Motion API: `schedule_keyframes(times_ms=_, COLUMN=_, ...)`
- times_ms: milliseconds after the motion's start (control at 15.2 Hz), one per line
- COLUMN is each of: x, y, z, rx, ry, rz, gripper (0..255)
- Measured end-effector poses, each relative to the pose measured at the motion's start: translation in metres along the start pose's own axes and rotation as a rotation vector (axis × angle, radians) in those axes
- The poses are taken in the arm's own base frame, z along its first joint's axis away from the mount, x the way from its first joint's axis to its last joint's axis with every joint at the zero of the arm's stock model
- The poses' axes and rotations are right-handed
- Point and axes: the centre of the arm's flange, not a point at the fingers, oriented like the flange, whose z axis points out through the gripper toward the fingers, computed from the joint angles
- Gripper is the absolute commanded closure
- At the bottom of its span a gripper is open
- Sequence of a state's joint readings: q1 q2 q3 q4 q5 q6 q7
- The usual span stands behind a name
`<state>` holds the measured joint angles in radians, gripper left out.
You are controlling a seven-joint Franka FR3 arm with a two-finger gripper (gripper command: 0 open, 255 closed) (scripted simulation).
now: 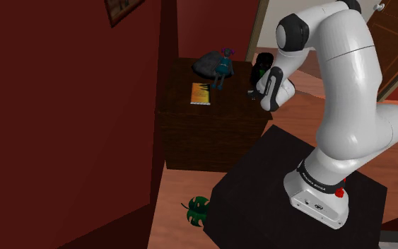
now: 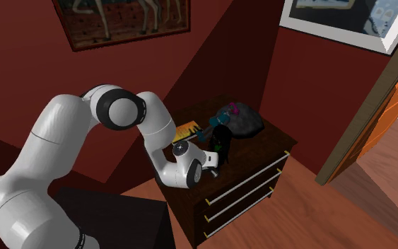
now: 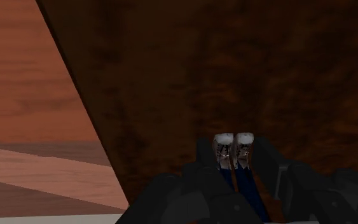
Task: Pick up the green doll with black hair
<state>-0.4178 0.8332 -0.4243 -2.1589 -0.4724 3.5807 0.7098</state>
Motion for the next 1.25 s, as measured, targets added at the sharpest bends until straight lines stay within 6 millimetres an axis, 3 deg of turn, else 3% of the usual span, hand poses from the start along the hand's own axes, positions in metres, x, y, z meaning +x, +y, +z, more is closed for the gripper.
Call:
schedule_keyframes(times_ms=330, x=-0.001, y=-0.005, z=-0.003, rx=0.003, ry=-0.009, rz=-0.005, gripper=255)
schedule_keyframes(times_ms=1254, x=0.034, y=-0.008, z=-0.062, rx=0.006, ry=-0.016, rz=-0.009, gripper=255)
